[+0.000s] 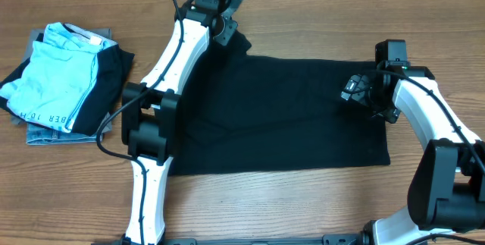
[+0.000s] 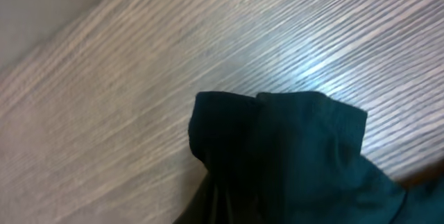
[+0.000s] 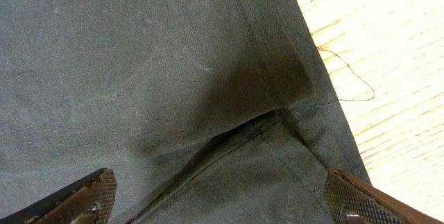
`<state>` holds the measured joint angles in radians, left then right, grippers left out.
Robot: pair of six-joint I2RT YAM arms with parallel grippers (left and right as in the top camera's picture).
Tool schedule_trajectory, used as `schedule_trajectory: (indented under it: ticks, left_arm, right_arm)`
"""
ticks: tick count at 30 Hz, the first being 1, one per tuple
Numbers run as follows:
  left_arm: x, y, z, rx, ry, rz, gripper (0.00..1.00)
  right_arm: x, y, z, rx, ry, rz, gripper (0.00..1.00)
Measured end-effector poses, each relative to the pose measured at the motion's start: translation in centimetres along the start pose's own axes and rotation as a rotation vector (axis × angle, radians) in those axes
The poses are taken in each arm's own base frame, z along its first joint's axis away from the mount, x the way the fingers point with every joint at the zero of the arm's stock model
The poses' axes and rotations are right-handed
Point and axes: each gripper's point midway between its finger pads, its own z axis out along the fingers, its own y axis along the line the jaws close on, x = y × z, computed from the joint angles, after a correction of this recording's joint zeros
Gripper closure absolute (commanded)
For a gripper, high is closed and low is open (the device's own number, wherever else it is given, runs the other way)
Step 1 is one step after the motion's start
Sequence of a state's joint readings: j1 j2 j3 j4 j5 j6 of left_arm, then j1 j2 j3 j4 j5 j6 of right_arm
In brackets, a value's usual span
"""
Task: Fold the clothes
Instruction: 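Pull the upper left corner up-right with the left gripper, then grasp the shirt's upper right corner with the right gripper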
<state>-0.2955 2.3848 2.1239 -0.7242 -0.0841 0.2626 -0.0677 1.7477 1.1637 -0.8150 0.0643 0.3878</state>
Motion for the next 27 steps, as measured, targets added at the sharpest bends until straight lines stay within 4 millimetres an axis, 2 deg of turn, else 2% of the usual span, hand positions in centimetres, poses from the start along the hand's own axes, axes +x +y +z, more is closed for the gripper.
schedule_trajectory:
  ticks: [3,6,8,11,15,18,22,27]
  left_arm:
    - [0.7,0.5,0.0,-0.005,0.023,-0.051,0.96]
    - [1.3,1.3,0.1,-0.012,0.042,-0.101,0.96]
    - [1.8,1.7,0.1,-0.016,0.059,-0.123,0.96]
    - [2.4,2.1,0.1,-0.017,0.079,-0.140,0.96]
    - [2.9,2.2,0.0,-0.016,0.096,-0.147,0.96]
    - [3.2,2.1,0.0,-0.013,0.109,-0.146,0.96]
    - [3.8,1.9,-0.1,-0.007,0.133,-0.144,0.96]
    - [4.5,1.8,-0.1,-0.002,0.159,-0.146,0.96]
  right_arm:
    - [-0.3,0.1,0.0,-0.006,-0.012,0.001,0.00]
    - [-2.0,1.2,-0.1,-0.050,-0.082,0.005,0.00]
    - [-2.2,1.4,-0.1,-0.062,-0.088,0.004,0.00]
    - [-3.2,2.3,-0.3,-0.103,-0.127,-0.022,0.09]
    - [-5.3,4.1,-0.9,-0.180,-0.220,-0.147,0.23]
    - [-6.9,4.8,-1.5,-0.192,-0.302,-0.235,0.25]
    - [-9.7,4.6,-1.9,-0.148,-0.423,-0.342,0.25]
    - [-12.3,2.6,0.0,-0.083,-0.483,-0.400,0.21]
